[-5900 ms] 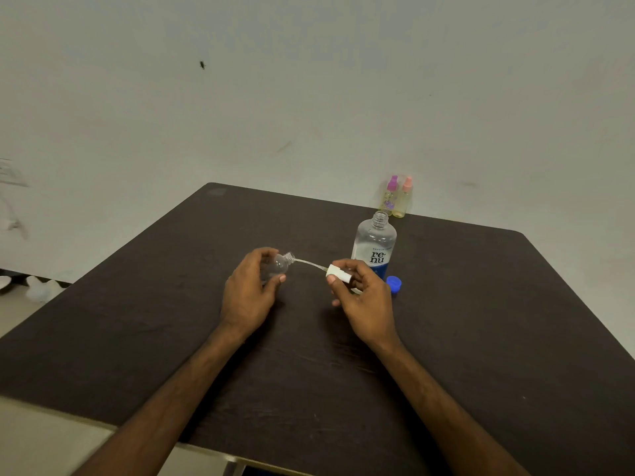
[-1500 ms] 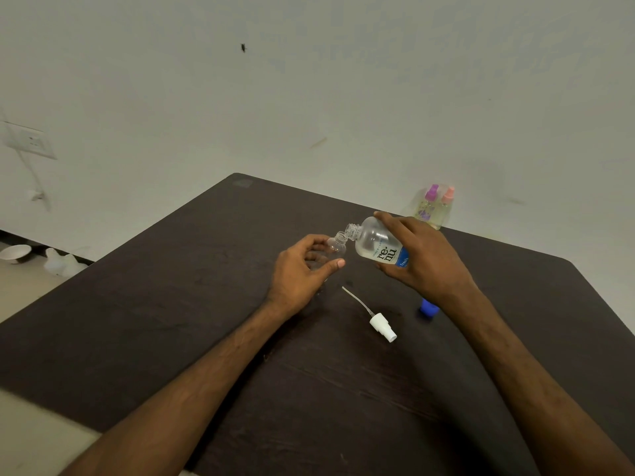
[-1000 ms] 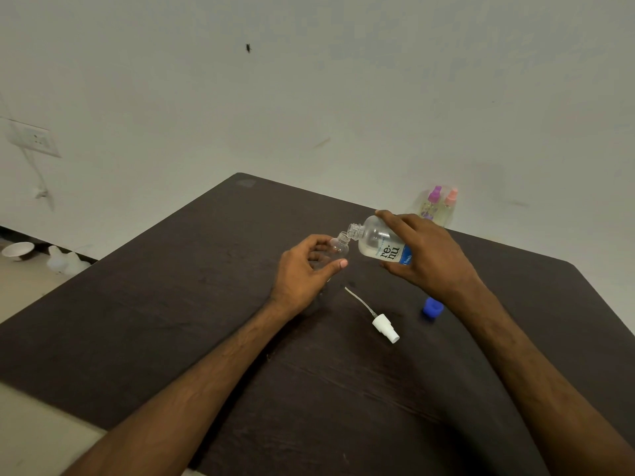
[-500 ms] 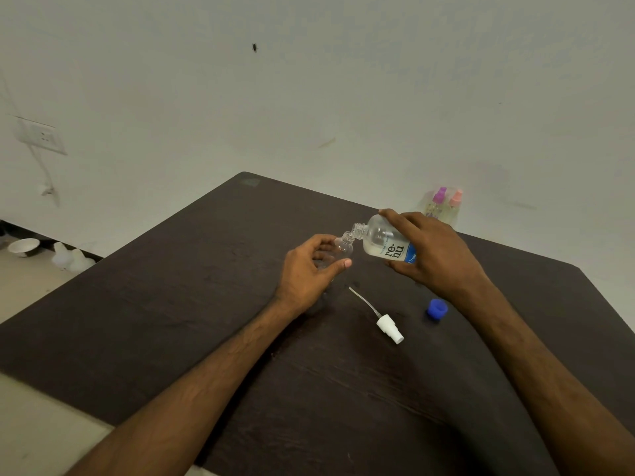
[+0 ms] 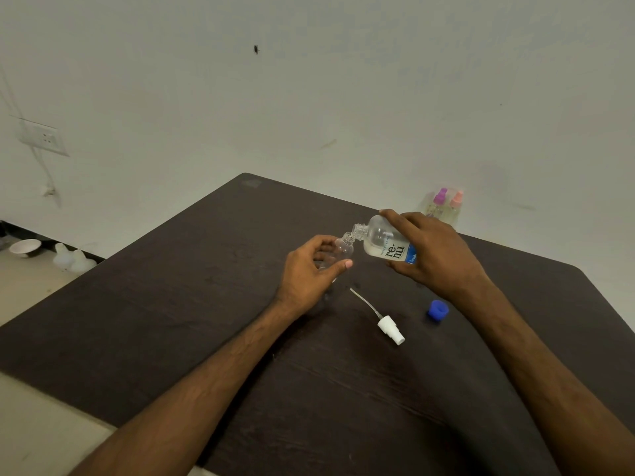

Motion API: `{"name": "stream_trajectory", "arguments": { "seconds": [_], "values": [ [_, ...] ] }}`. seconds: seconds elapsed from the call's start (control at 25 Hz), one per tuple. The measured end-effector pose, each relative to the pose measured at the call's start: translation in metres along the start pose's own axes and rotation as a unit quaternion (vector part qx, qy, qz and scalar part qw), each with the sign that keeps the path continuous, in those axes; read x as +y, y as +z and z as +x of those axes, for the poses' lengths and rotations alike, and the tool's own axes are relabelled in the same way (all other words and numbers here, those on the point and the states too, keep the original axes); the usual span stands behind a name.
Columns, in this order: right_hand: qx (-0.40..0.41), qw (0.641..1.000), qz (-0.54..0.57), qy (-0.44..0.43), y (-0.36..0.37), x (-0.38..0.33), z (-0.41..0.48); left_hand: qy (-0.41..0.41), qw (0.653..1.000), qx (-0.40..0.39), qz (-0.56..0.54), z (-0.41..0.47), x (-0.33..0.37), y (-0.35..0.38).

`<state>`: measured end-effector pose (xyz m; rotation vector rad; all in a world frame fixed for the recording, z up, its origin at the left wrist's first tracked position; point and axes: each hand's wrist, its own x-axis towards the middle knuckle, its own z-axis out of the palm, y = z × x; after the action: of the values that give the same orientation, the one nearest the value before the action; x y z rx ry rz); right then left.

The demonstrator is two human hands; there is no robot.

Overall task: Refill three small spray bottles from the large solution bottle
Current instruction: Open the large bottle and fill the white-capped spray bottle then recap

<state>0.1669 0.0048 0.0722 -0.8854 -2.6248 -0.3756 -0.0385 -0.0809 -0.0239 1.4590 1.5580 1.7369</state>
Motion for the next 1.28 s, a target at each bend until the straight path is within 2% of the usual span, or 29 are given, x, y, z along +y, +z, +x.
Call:
{"name": "stream_trajectory", "arguments": {
  "seconds": [1.28],
  "values": [
    [-0.003, 1.0, -0.014, -0.007, -0.0006, 0.0013, 0.0005, -0.006, 1.0, 0.001, 0.004, 0.0002, 0.0019, 0.0002]
  ]
}}
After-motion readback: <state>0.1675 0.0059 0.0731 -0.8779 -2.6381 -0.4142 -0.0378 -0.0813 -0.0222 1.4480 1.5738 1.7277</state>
